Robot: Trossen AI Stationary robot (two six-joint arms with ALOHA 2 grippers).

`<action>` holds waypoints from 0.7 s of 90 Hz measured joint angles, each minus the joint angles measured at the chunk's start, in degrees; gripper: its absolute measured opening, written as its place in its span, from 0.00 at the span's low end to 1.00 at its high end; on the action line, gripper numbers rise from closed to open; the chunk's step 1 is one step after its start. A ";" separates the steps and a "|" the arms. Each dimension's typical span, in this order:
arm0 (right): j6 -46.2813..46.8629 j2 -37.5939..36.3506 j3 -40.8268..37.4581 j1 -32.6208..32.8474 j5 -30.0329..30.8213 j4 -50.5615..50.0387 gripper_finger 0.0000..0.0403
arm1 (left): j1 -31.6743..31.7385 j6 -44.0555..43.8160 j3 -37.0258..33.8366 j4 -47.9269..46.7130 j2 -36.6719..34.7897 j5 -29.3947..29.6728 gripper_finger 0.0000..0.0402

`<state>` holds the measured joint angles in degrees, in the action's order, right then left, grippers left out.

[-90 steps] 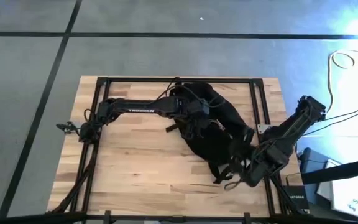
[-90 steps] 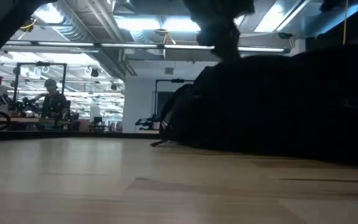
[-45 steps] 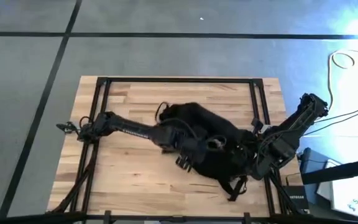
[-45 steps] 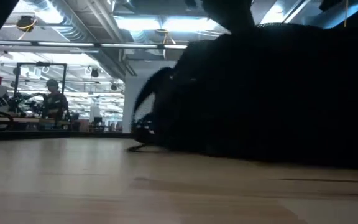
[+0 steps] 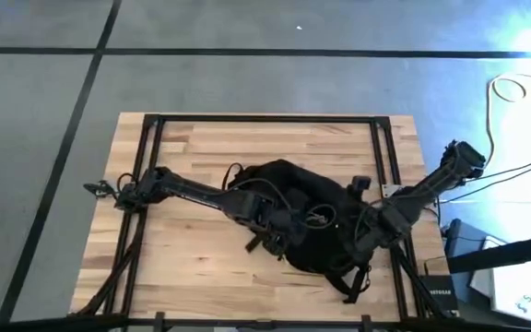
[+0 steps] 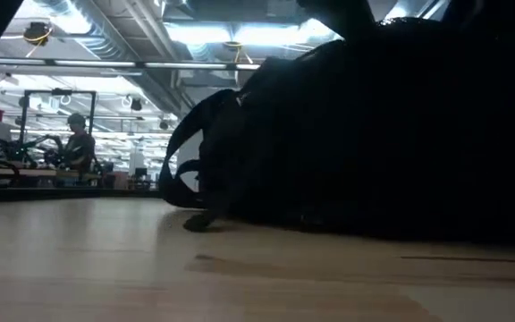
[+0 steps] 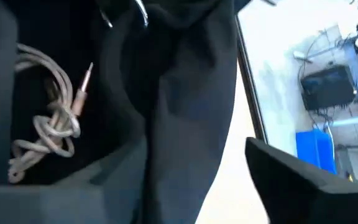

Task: Unpack backpack
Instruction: Put the pink charger cable into the black backpack

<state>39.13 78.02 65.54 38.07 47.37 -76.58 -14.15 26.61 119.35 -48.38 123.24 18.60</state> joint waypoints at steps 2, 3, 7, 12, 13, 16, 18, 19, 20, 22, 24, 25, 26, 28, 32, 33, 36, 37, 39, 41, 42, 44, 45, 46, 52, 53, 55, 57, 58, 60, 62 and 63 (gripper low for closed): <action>0.02 0.00 -0.20 -0.28 -0.44 -0.02 0.66 | 0.02 0.00 0.00 -0.06 0.00 0.03 0.00; 0.00 0.00 -0.27 -0.51 -0.57 0.00 0.67 | 0.02 0.00 0.00 -0.09 0.00 0.04 0.00; 0.07 -0.01 -0.52 -1.40 -1.99 0.33 0.73 | 0.04 0.00 0.00 -0.22 0.00 0.03 0.00; 0.06 -0.02 -0.77 -2.22 -5.52 0.65 0.77 | 0.04 0.00 0.00 -0.33 0.00 0.03 0.00; 0.04 -0.02 -0.80 -2.39 -6.33 0.69 0.78 | 0.04 0.00 0.00 -0.31 0.00 0.03 0.00; 0.07 0.00 -0.83 -2.89 -8.56 0.96 0.79 | 0.04 0.00 0.00 -0.30 0.00 0.03 0.00; 0.06 0.00 -0.83 -3.22 -9.57 1.13 0.80 | 0.04 0.00 0.00 -0.31 0.00 0.03 0.00; 0.04 0.00 -0.83 -3.40 -9.90 1.18 0.80 | 0.04 0.02 0.00 -0.33 0.00 0.03 0.00; 0.03 -0.07 -0.83 -3.42 -10.09 1.23 0.80 | 0.04 0.03 0.00 -0.34 0.00 0.03 0.00; -0.08 -0.25 -0.83 -3.44 -10.38 1.39 0.80 | 0.04 0.09 0.00 -0.35 0.00 0.03 0.00; -0.30 -0.47 -0.83 -3.33 -10.47 1.55 0.81 | 0.04 0.17 0.00 -0.37 0.00 0.03 0.00; -0.34 -0.55 -0.81 -3.28 -10.45 1.68 0.81 | 0.04 0.19 0.00 -0.39 0.00 0.03 0.00; -0.37 -0.62 -0.72 -3.26 -10.40 1.72 0.81 | 0.04 0.22 0.00 -0.41 0.00 0.03 0.00; -0.43 -0.78 -0.43 -3.25 -10.20 1.70 0.81 | 0.04 0.35 0.00 -0.46 0.00 0.01 0.00; -0.58 -1.08 0.40 -3.18 -9.15 1.55 0.81 | 0.04 0.39 0.00 -0.49 0.00 0.03 0.00; -0.59 -1.13 0.64 -3.16 -8.90 1.45 0.81 | 0.04 0.39 0.00 -0.50 0.00 0.03 0.00; -0.57 -1.37 1.45 -3.15 -8.47 1.13 0.81 | 0.06 0.37 0.00 -0.49 0.00 0.02 0.00; -0.58 -1.46 1.75 -3.17 -8.39 1.06 0.81 | 0.07 0.36 0.00 -0.48 0.00 -0.01 0.00; -0.59 -1.67 2.31 -3.18 -8.30 1.01 0.81 | 0.12 0.33 0.00 -0.46 0.00 -0.14 0.00; -0.59 -1.89 2.89 -3.18 -8.32 1.04 0.81 | 0.17 0.31 0.00 -0.48 0.00 -0.35 0.00; -0.59 -1.99 3.16 -3.18 -8.32 1.14 0.81 | 0.20 0.22 0.00 -0.48 0.00 -0.48 0.00; -0.59 -2.19 3.64 -3.18 -8.37 1.45 0.81 | 0.28 0.02 0.00 -0.47 0.00 -0.71 0.00; -0.59 -2.33 3.82 -3.16 -8.44 1.59 0.81 | 0.31 -0.05 0.00 -0.45 0.00 -0.81 0.00; -0.60 -2.47 4.00 -3.13 -8.60 1.72 0.81 | 0.33 -0.09 0.00 -0.44 0.00 -0.91 0.00; -0.92 -3.06 4.48 -2.41 -10.89 2.74 0.81 | 0.39 -0.26 -0.02 -0.46 0.00 -1.26 0.00; -1.07 -3.08 4.48 -2.34 -11.38 2.92 0.81 | 0.39 -0.28 -0.02 -0.46 0.00 -1.28 0.00; -1.48 -3.08 4.48 -2.11 -12.41 3.16 0.81 | 0.39 -0.26 -0.02 -0.44 0.00 -1.32 0.00; -1.86 -3.07 4.39 -1.93 -13.18 3.51 0.81 | 0.39 -0.26 -0.02 -0.44 0.00 -1.33 0.00; -1.97 -3.06 4.32 -1.90 -13.53 3.69 0.81 | 0.39 -0.26 -0.02 -0.44 0.00 -1.34 0.00; -2.02 -3.00 4.03 -1.62 -14.20 4.12 0.81 | 0.46 -0.26 -0.02 -0.44 0.00 -1.34 0.00; -2.13 -2.93 3.64 -1.50 -14.60 4.32 0.81 | 0.47 -0.25 -0.02 -0.42 0.00 -1.34 0.00; -2.17 -2.89 3.41 -1.49 -14.74 4.35 0.81 | 0.46 -0.24 -0.02 -0.42 0.00 -1.34 0.00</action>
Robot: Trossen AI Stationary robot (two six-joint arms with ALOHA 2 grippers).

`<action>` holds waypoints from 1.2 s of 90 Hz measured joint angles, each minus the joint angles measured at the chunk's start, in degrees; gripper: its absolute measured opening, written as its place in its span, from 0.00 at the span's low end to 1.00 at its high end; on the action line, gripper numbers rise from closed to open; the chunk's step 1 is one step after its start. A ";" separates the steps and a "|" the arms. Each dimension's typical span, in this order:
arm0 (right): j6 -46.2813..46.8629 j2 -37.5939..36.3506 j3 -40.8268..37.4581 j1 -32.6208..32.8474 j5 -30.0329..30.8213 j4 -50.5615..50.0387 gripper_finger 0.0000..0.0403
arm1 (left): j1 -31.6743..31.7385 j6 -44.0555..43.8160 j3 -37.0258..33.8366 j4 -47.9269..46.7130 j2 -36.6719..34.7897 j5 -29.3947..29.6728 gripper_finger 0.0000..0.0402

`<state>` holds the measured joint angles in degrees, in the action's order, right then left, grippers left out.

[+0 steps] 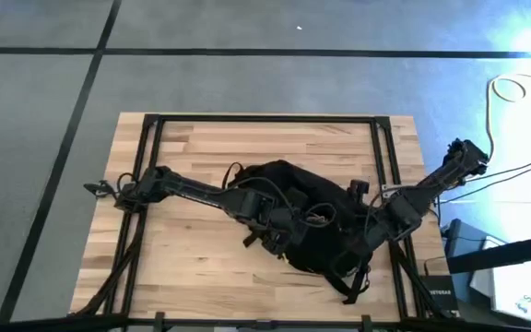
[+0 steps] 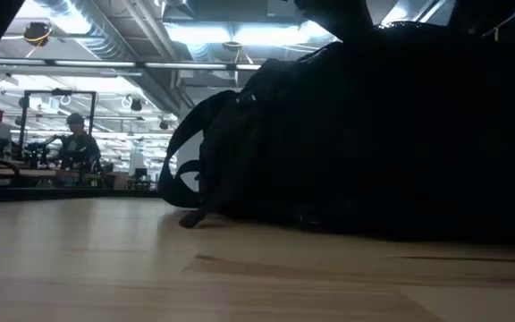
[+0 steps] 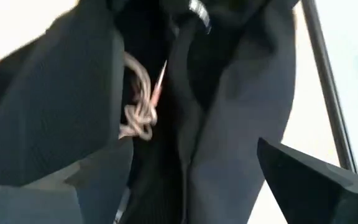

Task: Unpack backpack
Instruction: Put the pink charger cable into the black backpack

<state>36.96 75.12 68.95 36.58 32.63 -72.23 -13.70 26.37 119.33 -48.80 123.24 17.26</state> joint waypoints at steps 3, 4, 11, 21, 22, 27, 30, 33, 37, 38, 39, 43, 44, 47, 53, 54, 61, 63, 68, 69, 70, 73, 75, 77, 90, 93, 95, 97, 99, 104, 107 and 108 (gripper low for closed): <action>-0.18 0.16 -0.83 0.00 -0.31 0.15 0.81 | -0.02 0.02 0.00 -0.02 0.00 -0.02 0.00; -0.30 0.22 -1.08 -0.02 -0.31 0.22 0.81 | -0.03 0.02 0.00 -0.02 0.00 -0.05 0.00; -1.20 0.58 -3.05 -0.27 0.41 0.89 0.81 | -0.02 0.00 0.00 0.02 0.00 -0.11 0.00; -1.29 0.58 -5.40 -1.08 3.75 1.10 0.81 | -0.15 0.00 -0.02 -0.04 0.00 -0.28 0.00; -1.29 0.58 -5.60 -1.18 3.82 1.15 0.81 | -0.17 0.00 -0.02 -0.05 0.00 -0.28 0.00; -1.28 0.60 -6.50 -2.00 3.83 1.25 0.78 | -0.17 0.01 -0.02 -0.15 0.00 -0.28 0.00; -1.26 0.59 -7.08 -2.43 3.83 1.85 0.76 | -0.18 0.00 -0.02 -0.28 0.00 -0.28 0.00; -1.25 0.58 -7.57 -2.87 3.80 2.52 0.72 | -0.19 0.00 -0.02 -0.30 0.00 -0.28 0.00; -1.36 0.58 -8.31 -3.52 3.80 2.93 0.64 | -0.19 0.00 -0.02 -0.28 0.00 -0.28 0.00; -1.42 0.60 -8.51 -3.69 3.80 2.84 0.62 | -0.19 0.00 -0.02 -0.29 0.00 -0.28 0.00; -1.44 0.60 -8.70 -3.78 3.80 2.81 0.60 | -0.19 0.00 -0.02 -0.30 0.00 -0.28 0.00; -1.48 0.60 -9.32 -4.20 3.80 2.56 0.50 | -0.19 0.00 -0.02 -0.34 0.00 -0.28 0.00; -1.51 0.60 -9.43 -4.32 3.81 2.54 0.47 | -0.19 -0.01 -0.02 -0.37 0.00 -0.28 0.00; -1.67 0.60 -9.62 -4.51 3.82 2.55 0.38 | -0.19 -0.02 -0.02 -0.50 0.00 -0.28 0.00; -2.80 0.53 -9.59 -4.50 3.82 2.57 0.18 | -0.19 -0.20 -0.02 -0.75 0.00 -0.29 0.00; -2.90 0.51 -9.56 -4.50 3.82 2.55 0.15 | -0.19 -0.20 -0.02 -0.76 0.00 -0.30 0.00; -3.80 0.44 -8.63 -4.47 3.98 2.42 0.04 | -0.19 -0.22 -0.02 -0.94 0.00 -0.33 0.00; -3.76 0.35 -8.18 -4.46 4.34 2.33 0.04 | -0.19 -0.22 -0.02 -1.06 0.00 -0.31 0.00; -3.32 0.29 -6.76 -4.46 6.15 1.52 0.04 | -0.19 -0.22 -0.02 -1.31 0.00 -0.31 0.00; -3.19 0.28 -6.41 -4.46 6.59 1.35 0.04 | -0.19 -0.22 -0.02 -1.30 0.00 -0.31 0.00; -3.14 0.27 -6.06 -4.46 7.05 1.19 0.04 | -0.19 -0.23 -0.02 -1.29 0.00 -0.30 0.00; -3.17 0.26 -4.84 -4.46 8.34 0.51 0.02 | -0.19 -0.25 -0.02 -1.31 0.00 -0.22 0.00; -3.42 0.24 -3.93 -4.46 9.15 0.04 0.02 | -0.19 -0.26 -0.02 -1.30 0.00 0.00 0.00; -3.94 0.17 -3.04 -4.46 10.00 -0.39 0.01 | -0.18 -0.26 -0.02 -1.29 0.00 0.40 0.00; -6.81 0.01 3.97 -4.37 15.63 -1.89 0.01 | -0.28 -0.12 0.48 -2.43 0.00 7.18 0.00; -7.99 0.01 5.60 -4.37 16.53 -1.93 0.01 | -0.48 0.03 1.07 -3.10 0.00 9.19 0.00; -8.83 0.01 6.65 -4.37 17.19 -1.97 0.00 | -0.65 0.14 1.40 -3.29 0.00 10.55 0.00; -9.40 0.01 7.73 -4.37 17.82 -1.97 0.00 | -0.74 0.40 1.72 -3.44 0.00 11.84 0.00; -10.31 0.01 8.76 -4.37 18.41 -1.95 0.00 | -0.89 0.68 2.10 -3.65 0.00 13.05 0.00; -11.85 0.01 11.32 -4.39 20.18 -1.89 0.00 | -1.05 1.20 2.65 -4.18 -0.52 15.76 0.00; -12.49 0.01 12.75 -4.39 21.27 -1.87 0.00 | -1.11 1.34 2.86 -4.25 -0.94 16.80 0.00; -12.77 0.01 13.16 -4.37 21.68 -1.84 0.00 | -1.11 1.35 2.92 -4.28 -1.13 17.12 0.00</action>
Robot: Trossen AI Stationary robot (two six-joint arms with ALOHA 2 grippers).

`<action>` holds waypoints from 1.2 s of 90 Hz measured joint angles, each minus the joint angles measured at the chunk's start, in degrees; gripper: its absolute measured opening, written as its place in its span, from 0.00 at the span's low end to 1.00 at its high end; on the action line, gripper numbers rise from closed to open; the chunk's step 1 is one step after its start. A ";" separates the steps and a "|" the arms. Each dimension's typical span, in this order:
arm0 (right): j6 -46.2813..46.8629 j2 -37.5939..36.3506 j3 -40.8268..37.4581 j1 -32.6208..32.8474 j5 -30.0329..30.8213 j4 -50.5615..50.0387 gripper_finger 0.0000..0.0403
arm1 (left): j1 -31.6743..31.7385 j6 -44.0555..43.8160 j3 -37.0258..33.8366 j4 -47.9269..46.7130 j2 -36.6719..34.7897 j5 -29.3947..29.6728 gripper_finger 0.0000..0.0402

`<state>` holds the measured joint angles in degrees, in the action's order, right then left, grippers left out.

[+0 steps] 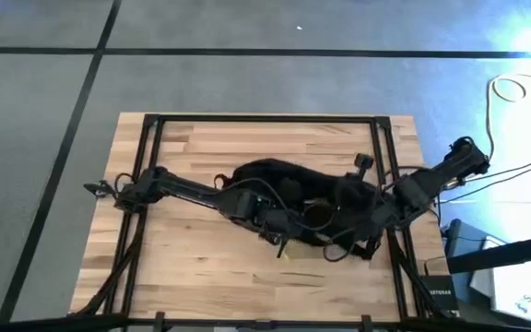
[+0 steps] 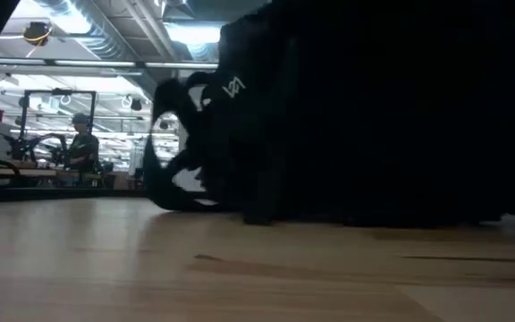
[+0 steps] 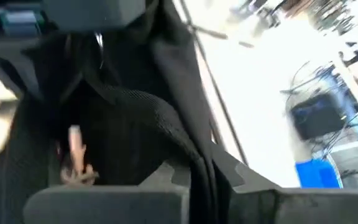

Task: Unpack backpack
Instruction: Put the pink charger cable into the black backpack, then close the black backpack

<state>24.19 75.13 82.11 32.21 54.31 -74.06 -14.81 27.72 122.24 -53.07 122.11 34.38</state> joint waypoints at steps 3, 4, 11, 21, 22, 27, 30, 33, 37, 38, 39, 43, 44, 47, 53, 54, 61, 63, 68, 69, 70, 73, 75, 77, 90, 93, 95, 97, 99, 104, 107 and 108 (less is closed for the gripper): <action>-0.66 0.00 1.15 0.02 1.08 0.00 0.00 | -0.06 -0.03 0.01 -0.06 -0.77 1.02 0.00; -0.77 0.00 1.48 0.01 1.44 0.00 0.00 | -0.10 -0.05 0.01 -0.09 -1.03 1.39 0.00; -1.33 -0.11 3.02 -0.02 3.25 0.22 0.00 | -0.20 -0.41 0.05 -0.44 -2.89 3.61 0.00; -1.68 -0.15 2.43 -0.02 1.74 0.34 0.00 | -0.17 -2.35 0.08 -0.91 -5.10 5.85 0.00; -1.65 -0.15 2.19 -0.02 1.33 0.39 0.00 | -0.15 -2.69 0.08 -0.93 -5.30 5.85 0.00; -1.07 -0.14 0.71 -0.02 -0.52 0.73 0.00 | 0.22 -4.64 0.09 -1.12 -5.70 5.13 0.00; -0.42 -0.11 -0.14 -0.01 -1.41 1.00 0.00 | 0.50 -5.61 0.10 -1.45 -5.86 3.88 0.00; 0.32 -0.08 -0.91 0.02 -2.06 1.08 0.00 | 0.81 -6.55 0.10 -2.08 -5.86 1.92 0.00; 1.31 -0.07 -1.80 0.02 -2.88 1.07 0.00 | 1.43 -7.82 -0.69 -2.27 -5.88 -1.72 0.00; 1.53 -0.07 -1.96 0.02 -3.08 1.06 0.00 | 1.60 -7.98 -1.10 -2.13 -5.88 -2.75 0.00; 1.75 -0.07 -2.12 0.02 -3.25 1.05 0.00 | 1.75 -8.15 -1.54 -1.99 -5.88 -3.80 0.00; 2.41 -0.04 -2.61 0.02 -3.48 1.09 0.00 | 2.46 -8.94 -3.17 -1.32 -5.85 -8.25 0.00; 2.44 -0.02 -2.66 0.02 -3.53 1.09 0.00 | 2.62 -9.17 -3.54 -1.26 -5.83 -9.20 0.00; 2.50 0.02 -2.70 0.02 -3.77 1.19 0.00 | 3.07 -9.69 -4.68 -1.29 -5.64 -11.61 0.00; 2.50 0.04 -2.70 0.02 -3.79 1.40 0.00 | 3.84 -10.75 -7.20 -0.74 -5.40 -13.47 0.00; 2.50 0.04 -2.70 0.02 -3.77 1.41 0.00 | 3.93 -10.95 -7.52 -0.63 -5.39 -13.49 0.00; 2.50 0.06 -2.56 0.02 -2.88 1.56 0.00 | 4.49 -12.44 -8.84 -1.47 -5.31 -13.76 0.00; 2.50 0.09 -2.41 0.00 -2.69 1.70 0.00 | 4.62 -12.53 -9.17 -1.49 -5.31 -13.74 0.00; 2.44 0.08 -2.16 -0.02 -2.35 2.66 0.00 | 4.73 -12.49 -9.41 -1.54 -5.31 -13.50 0.00; 2.37 0.07 -2.14 -0.02 -2.26 2.90 0.00 | 4.74 -12.46 -9.41 -1.53 -5.31 -13.36 0.00; 2.33 0.07 -2.13 -0.02 -2.16 3.15 0.00 | 4.74 -12.42 -9.43 -1.50 -5.31 -13.23 0.00; 2.03 0.07 -2.13 -0.02 -1.98 3.79 0.00 | 4.74 -12.31 -9.45 -1.35 -5.43 -12.64 0.00; 1.71 0.07 -2.13 -0.01 -1.93 4.13 0.00 | 4.72 -12.10 -9.52 -1.10 -5.57 -12.22 0.00; 1.37 0.07 -2.13 0.00 -1.93 4.35 0.00 | 4.66 -11.85 -9.56 -0.69 -5.75 -11.94 0.00; 1.19 0.07 -2.15 0.02 -2.43 5.33 0.00 | 3.82 -10.53 -9.65 5.64 -7.70 -13.28 0.02; 1.17 0.07 -2.21 0.02 -2.45 5.25 0.00 | 3.69 -9.83 -9.63 7.89 -7.89 -14.79 0.03; 1.19 0.07 -2.22 0.02 -2.46 5.26 0.00 | 3.58 -9.09 -9.58 9.16 -7.92 -16.00 0.05; 1.19 0.07 -2.22 0.03 -2.48 5.38 0.00 | 3.40 -8.70 -9.53 10.37 -7.92 -17.12 0.07; 1.19 0.07 -2.22 0.04 -2.53 5.52 0.00 | 3.24 -8.28 -9.52 11.36 -7.92 -18.05 0.09; 1.06 0.07 -2.22 0.02 -2.80 6.33 0.00 | 2.90 -7.89 -9.54 12.56 -7.84 -20.25 0.17; 1.02 0.07 -2.22 0.02 -2.91 6.92 0.00 | 2.77 -8.15 -9.54 13.74 -7.49 -21.92 0.22; 1.02 0.07 -2.22 0.03 -2.91 7.04 0.00 | 2.74 -8.41 -9.53 14.23 -7.43 -22.54 0.24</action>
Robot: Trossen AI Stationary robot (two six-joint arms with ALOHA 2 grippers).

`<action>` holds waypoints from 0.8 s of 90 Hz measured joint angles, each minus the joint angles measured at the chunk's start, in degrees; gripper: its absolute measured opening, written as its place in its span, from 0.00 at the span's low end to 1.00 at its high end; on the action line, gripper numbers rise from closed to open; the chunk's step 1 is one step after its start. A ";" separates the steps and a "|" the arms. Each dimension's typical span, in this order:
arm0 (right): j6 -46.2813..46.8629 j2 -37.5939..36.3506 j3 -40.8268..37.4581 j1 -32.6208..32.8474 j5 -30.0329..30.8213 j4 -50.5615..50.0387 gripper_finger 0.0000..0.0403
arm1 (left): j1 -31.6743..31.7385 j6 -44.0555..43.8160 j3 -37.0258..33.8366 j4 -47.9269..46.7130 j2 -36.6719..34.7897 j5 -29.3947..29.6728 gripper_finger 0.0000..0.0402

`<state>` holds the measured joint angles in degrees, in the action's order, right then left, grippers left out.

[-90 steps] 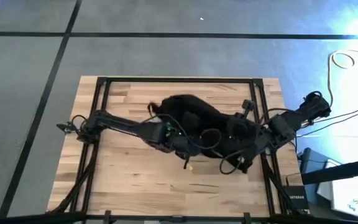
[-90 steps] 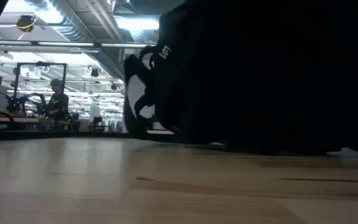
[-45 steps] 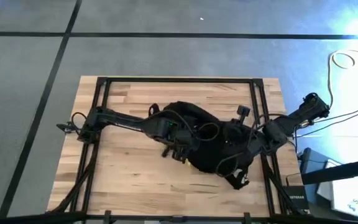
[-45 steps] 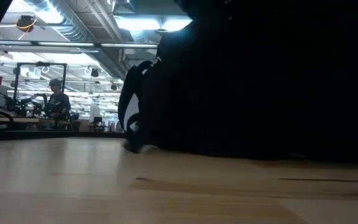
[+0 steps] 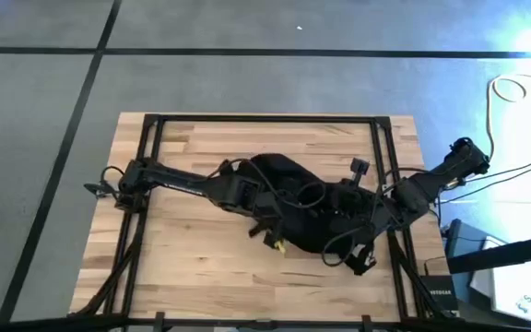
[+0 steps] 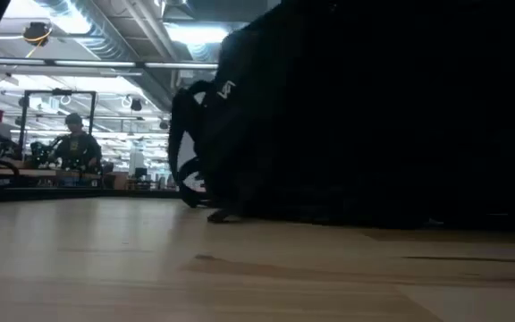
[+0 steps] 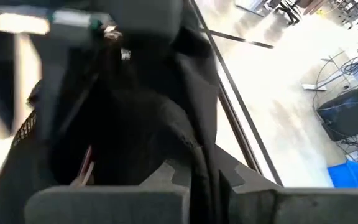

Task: Unpack backpack
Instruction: Close the black backpack

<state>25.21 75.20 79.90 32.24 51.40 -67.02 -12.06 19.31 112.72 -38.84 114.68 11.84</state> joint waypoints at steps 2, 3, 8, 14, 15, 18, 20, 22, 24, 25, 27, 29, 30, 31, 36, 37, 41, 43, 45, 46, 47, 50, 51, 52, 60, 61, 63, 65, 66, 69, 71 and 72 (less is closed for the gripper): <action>0.00 0.00 0.00 0.01 -0.02 0.22 0.00 | -0.01 -0.85 0.01 0.81 0.08 -1.36 0.28; 0.00 0.00 0.00 0.00 -0.06 0.32 0.00 | -0.02 -1.15 0.01 1.10 0.12 -2.05 0.30; -0.06 0.00 0.00 -0.01 -0.79 0.91 0.00 | -0.03 -2.79 -0.29 3.82 0.21 -4.80 0.40; -0.06 0.00 0.00 -0.01 -1.41 1.27 0.00 | 0.01 -4.78 -1.36 9.72 0.21 -6.37 0.52; -0.05 0.00 0.00 -0.01 -1.47 1.32 0.00 | 0.01 -5.24 -1.50 10.47 0.21 -6.58 0.54; -0.04 0.00 0.00 -0.01 -1.53 1.54 0.00 | 0.05 -6.10 -1.63 12.22 0.21 -7.06 0.59; -0.05 0.00 0.00 -0.01 -1.53 1.74 0.00 | 0.05 -7.28 -1.65 13.70 0.22 -7.17 0.61; -0.07 0.00 -0.01 -0.01 -1.53 2.00 0.00 | 0.05 -8.22 -1.66 15.27 0.28 -7.22 0.63; -0.07 0.00 -0.02 -0.01 -1.55 2.30 0.00 | 0.02 -9.18 -1.65 16.75 0.30 -7.24 0.65; -0.07 0.00 -0.03 -0.01 -1.54 2.45 0.00 | 0.00 -9.72 -1.65 17.35 0.34 -7.24 0.66; -0.05 0.00 -0.04 -0.01 -1.53 2.79 0.00 | -0.01 -10.71 -1.66 18.65 0.69 -7.23 0.67; -0.07 0.00 -0.04 -0.01 -1.53 3.07 0.00 | -0.01 -11.68 -1.65 20.21 1.11 -7.18 0.68; -0.07 0.00 -0.04 -0.01 -1.53 3.20 0.00 | 0.00 -11.98 -1.62 20.90 1.20 -7.09 0.68; -0.06 0.00 -0.04 -0.01 -1.53 3.31 0.00 | 0.01 -12.33 -1.61 21.50 1.28 -6.96 0.68; -0.09 0.01 -0.07 -0.01 -1.54 4.00 0.00 | -0.01 -13.34 -1.61 21.87 1.87 -6.13 0.68; -0.10 0.02 -0.09 -0.01 -1.56 4.14 0.00 | -0.01 -13.44 -1.61 21.80 2.22 -6.09 0.68; -0.09 0.02 -0.09 -0.01 -1.63 4.60 0.00 | -0.01 -13.60 -1.61 21.59 3.05 -5.70 0.69; -0.09 0.04 -0.09 -0.01 -1.82 4.73 0.00 | -0.01 -13.51 -1.61 20.65 3.22 -5.49 0.69; -0.08 0.04 -0.12 -0.05 -2.31 5.01 0.00 | 0.01 -13.42 -1.67 19.51 3.36 -5.30 0.69; -0.07 0.04 -0.15 -0.08 -2.63 5.18 0.00 | -0.02 -13.40 -1.71 19.07 3.36 -5.17 0.69; -0.08 0.04 -0.17 -0.08 -2.96 5.36 0.00 | -0.06 -13.43 -1.74 18.66 3.36 -5.10 0.69; -0.02 0.06 -0.17 -0.08 -3.79 6.05 0.00 | -0.30 -13.69 -1.74 17.74 3.35 -5.09 0.69; 0.00 0.07 -0.17 -0.08 -4.01 6.32 0.00 | -0.38 -13.82 -1.74 17.52 3.34 -5.05 0.69; 0.00 0.07 -0.17 -0.08 -4.22 6.57 0.00 | -0.51 -13.88 -1.74 17.31 3.31 -4.94 0.69; -0.02 0.26 -0.09 -0.06 -6.22 8.97 0.00 | -1.71 -13.43 -1.71 13.47 2.45 -1.97 0.69; -0.04 0.31 -0.09 -0.06 -6.45 9.22 0.00 | -1.88 -13.18 -1.72 12.83 2.29 -1.46 0.69; -0.06 0.39 -0.09 -0.03 -7.00 9.80 0.00 | -2.26 -12.88 -1.75 11.55 1.99 -0.39 0.69; -0.14 0.40 -0.09 -0.03 -7.66 10.48 0.00 | -2.57 -12.63 -1.77 10.31 1.66 0.81 0.69; -0.17 0.41 -0.09 -0.03 -8.01 10.89 0.00 | -2.73 -12.49 -1.79 9.72 1.45 1.38 0.69; -0.20 0.42 -0.09 -0.05 -9.14 12.12 0.00 | -3.22 -12.06 -1.82 8.11 0.86 3.04 0.69; -0.25 0.37 -0.09 -0.06 -9.80 12.96 0.00 | -3.53 -11.69 -1.82 7.26 0.24 3.88 0.69; -0.32 0.35 -0.09 -0.06 -10.18 13.44 0.00 | -3.67 -11.53 -1.82 6.80 -0.07 4.32 0.69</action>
<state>24.89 75.55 79.81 32.18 41.22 -53.58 -15.74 7.78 110.89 -32.04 114.61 16.16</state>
